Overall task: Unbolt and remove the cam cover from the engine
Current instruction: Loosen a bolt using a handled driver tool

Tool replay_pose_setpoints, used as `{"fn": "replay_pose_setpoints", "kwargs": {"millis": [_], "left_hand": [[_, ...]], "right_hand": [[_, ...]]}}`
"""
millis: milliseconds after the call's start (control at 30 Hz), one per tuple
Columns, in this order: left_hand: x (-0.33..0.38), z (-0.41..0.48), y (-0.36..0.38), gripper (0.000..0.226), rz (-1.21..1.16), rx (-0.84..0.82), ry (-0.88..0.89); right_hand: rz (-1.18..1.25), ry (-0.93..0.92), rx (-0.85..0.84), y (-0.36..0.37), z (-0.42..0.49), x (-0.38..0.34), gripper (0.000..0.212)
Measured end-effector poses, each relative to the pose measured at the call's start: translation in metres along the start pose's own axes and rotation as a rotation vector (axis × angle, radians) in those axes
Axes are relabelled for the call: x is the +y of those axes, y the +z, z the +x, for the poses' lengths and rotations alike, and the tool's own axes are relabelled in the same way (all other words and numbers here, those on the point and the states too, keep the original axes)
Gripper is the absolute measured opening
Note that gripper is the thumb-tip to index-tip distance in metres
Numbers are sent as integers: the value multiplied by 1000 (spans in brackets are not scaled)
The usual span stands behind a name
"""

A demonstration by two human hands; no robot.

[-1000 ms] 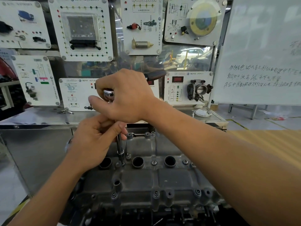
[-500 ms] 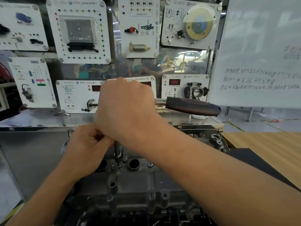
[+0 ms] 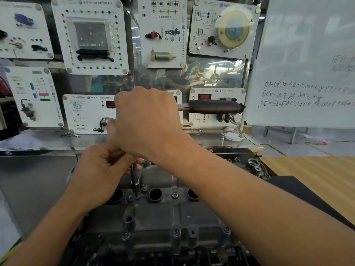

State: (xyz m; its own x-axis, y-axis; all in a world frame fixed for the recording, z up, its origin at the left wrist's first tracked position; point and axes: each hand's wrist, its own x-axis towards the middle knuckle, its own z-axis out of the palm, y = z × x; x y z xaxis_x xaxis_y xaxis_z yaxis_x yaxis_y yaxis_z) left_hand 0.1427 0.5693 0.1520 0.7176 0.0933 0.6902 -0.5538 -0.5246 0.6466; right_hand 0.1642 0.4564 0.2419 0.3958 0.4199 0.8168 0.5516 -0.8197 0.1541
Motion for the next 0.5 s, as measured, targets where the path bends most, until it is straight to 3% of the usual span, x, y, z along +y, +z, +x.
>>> {"fn": "replay_pose_setpoints", "kwargs": {"millis": [133, 500], "left_hand": [[-3, 1, -2, 26, 23, -15, -26], [-3, 1, 0, 27, 65, -35, -48]], "right_hand": [[31, -9, -7, 3, 3, 0, 30], [29, -6, 34, 5, 0, 4, 31]]}}
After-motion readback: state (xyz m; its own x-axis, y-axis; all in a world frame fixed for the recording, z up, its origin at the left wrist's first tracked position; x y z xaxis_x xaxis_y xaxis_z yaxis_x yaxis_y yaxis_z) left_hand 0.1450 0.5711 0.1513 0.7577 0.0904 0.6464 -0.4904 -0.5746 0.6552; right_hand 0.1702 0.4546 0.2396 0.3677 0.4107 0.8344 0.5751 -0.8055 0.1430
